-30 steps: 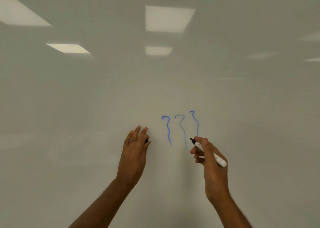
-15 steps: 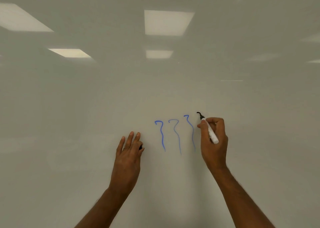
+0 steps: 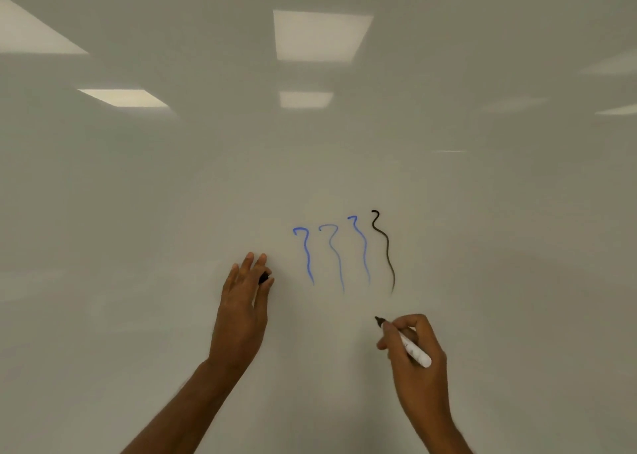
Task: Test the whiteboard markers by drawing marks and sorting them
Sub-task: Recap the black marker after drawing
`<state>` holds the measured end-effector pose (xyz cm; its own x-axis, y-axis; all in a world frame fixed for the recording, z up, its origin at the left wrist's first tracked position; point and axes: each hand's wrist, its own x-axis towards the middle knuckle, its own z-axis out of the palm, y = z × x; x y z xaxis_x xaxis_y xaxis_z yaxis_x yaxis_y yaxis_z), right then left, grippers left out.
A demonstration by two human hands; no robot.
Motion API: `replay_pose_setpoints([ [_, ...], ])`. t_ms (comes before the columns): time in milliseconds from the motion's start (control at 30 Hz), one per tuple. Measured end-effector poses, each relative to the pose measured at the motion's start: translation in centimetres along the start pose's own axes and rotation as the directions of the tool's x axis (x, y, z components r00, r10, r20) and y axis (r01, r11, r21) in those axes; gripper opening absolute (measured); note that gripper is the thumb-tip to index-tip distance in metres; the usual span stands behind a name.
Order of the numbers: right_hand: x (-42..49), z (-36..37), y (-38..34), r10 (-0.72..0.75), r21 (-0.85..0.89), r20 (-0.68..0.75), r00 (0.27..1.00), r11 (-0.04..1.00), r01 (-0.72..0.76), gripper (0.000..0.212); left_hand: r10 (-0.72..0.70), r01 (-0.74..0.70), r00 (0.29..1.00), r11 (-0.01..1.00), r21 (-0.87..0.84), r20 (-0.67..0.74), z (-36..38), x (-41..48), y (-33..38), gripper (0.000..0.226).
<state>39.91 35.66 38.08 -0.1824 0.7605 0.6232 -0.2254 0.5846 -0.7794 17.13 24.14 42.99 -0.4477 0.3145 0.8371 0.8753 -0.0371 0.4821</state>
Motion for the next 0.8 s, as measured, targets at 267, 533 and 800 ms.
replay_pose_setpoints([
  [267, -6.4, 4.6, -6.2, 0.038, 0.253, 0.372, 0.927, 0.957, -0.141, 0.019, -0.545, 0.547, 0.728, 0.098, -0.831, 0.416, -2.8, -4.4, 4.6, 0.025],
  [533, -9.1, 8.4, -6.8, 0.059, 0.234, 0.444, 0.894, 0.955, -0.179, 0.026, -0.5, 0.606, 0.692, 0.012, -0.795, 0.52, -6.7, -7.3, 4.1, 0.032],
  [800, -11.9, 11.1, -6.0, 0.095, 0.216, 0.446, 0.89, 0.954, -0.209, 0.029, -0.534, 0.674, 0.663, 0.121, -0.729, 0.524, -8.7, -9.8, 2.2, 0.03],
])
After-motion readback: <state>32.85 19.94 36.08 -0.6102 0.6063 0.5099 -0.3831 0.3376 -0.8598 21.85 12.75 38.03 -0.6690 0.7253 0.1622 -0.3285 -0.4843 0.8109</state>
